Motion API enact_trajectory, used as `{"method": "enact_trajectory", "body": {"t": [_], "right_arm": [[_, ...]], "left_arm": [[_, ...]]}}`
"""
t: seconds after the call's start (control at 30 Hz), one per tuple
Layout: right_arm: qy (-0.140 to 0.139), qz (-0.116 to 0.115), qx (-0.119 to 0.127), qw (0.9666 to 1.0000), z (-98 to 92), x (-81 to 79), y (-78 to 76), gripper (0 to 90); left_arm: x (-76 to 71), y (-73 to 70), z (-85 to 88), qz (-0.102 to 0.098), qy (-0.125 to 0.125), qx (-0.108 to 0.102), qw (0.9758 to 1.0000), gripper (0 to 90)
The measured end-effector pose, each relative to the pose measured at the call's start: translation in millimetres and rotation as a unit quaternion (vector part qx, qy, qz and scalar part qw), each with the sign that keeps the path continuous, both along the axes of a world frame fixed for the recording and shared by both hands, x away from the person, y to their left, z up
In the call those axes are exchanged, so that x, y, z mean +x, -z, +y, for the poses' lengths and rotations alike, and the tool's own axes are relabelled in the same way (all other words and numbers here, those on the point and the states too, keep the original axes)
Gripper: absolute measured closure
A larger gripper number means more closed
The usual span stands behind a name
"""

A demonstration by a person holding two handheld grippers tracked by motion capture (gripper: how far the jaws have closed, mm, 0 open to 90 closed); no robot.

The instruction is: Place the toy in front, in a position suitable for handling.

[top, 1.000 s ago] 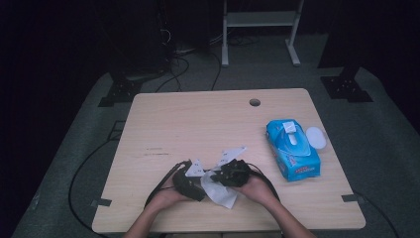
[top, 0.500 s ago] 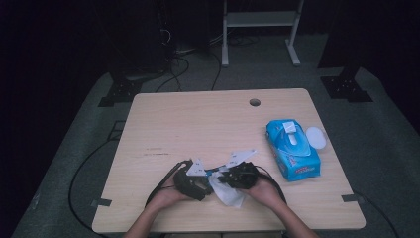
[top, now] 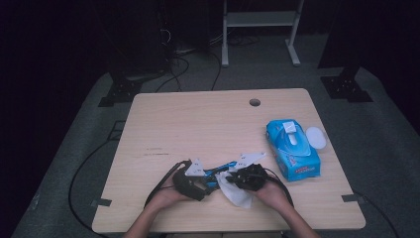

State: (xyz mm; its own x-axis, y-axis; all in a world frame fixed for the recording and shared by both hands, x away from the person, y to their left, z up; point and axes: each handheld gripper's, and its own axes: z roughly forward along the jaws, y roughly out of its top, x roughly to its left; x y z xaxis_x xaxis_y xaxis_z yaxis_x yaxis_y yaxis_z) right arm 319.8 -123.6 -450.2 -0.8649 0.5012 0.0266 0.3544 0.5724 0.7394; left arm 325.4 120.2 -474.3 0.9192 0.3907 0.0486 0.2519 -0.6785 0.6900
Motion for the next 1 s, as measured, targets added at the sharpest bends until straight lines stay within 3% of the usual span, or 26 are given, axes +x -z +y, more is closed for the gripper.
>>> {"method": "enact_trajectory", "body": {"t": [0.13, 0.2, 0.3, 0.37, 0.47, 0.57, 0.63, 0.67, 0.77, 0.8, 0.83, 0.87, 0.97, 1.0], "right_arm": [[0.068, -0.005, -0.010, 0.9976, -33.4, 10.4, 3.5, 81.9], [0.080, 0.005, -0.006, 0.9967, -42.1, 11.7, 6.7, 82.0], [0.072, -0.007, 0.001, 0.9974, -36.1, 6.2, 6.6, 82.0], [0.049, 0.015, 0.031, 0.9982, -30.0, 5.7, 5.0, 81.9], [0.046, 0.015, 0.028, 0.9984, -28.4, 8.0, 6.2, 81.9], [0.066, 0.002, 0.006, 0.9978, -33.9, 11.6, 6.8, 81.9], [0.079, 0.020, 0.004, 0.9967, -40.1, 19.2, 7.9, 81.9], [0.076, 0.010, -0.004, 0.9971, -36.6, 20.4, 6.3, 81.9], [0.061, 0.012, 0.006, 0.9980, -25.5, 22.9, 2.1, 81.9], [0.044, 0.009, 0.008, 0.9990, -6.6, 28.6, -2.0, 81.9], [0.044, 0.009, 0.008, 0.9990, -6.6, 28.6, -2.0, 81.9], [0.032, 0.009, 0.007, 0.9994, 6.4, 35.4, -3.6, 81.9], [0.027, 0.012, -0.001, 0.9996, 13.5, 43.8, -3.9, 81.9], [0.031, 0.012, -0.017, 0.9993, 11.7, 49.4, -1.3, 82.0]], "left_arm": [[0.1, -0.1, 0.2, -0.001, 0.001, 0.002, 1.0000, 25.6], [0.3, 0.2, 0.4, 0.000, 0.001, 0.000, 1.0000, 25.6], [0.4, 0.4, 1.0, 0.001, 0.000, -0.001, 1.0000, 25.5], [0.0, 0.2, 0.9, 0.001, 0.000, -0.001, 1.0000, 25.5], [-0.4, 0.3, 0.9, 0.000, -0.001, -0.001, 1.0000, 25.6], [-0.3, 0.2, 0.7, 0.001, -0.001, -0.001, 1.0000, 25.6], [0.5, 0.0, 0.3, 0.002, 0.001, 0.000, 1.0000, 25.6], [0.5, 0.0, 0.3, 0.002, 0.001, 0.000, 1.0000, 25.5], [0.5, 0.0, -0.2, 0.002, 0.000, 0.000, 1.0000, 25.5], [0.3, -0.3, -0.2, 0.001, 0.001, 0.002, 1.0000, 25.5], [0.3, -0.3, -0.2, 0.001, 0.001, 0.002, 1.0000, 25.5], [0.2, -0.3, -0.1, 0.001, -0.001, 0.002, 1.0000, 25.5], [-0.5, -0.2, 0.3, 0.000, -0.002, 0.001, 1.0000, 25.6], [-0.4, -0.7, 0.2, 0.000, -0.002, 0.004, 1.0000, 25.7]]}}
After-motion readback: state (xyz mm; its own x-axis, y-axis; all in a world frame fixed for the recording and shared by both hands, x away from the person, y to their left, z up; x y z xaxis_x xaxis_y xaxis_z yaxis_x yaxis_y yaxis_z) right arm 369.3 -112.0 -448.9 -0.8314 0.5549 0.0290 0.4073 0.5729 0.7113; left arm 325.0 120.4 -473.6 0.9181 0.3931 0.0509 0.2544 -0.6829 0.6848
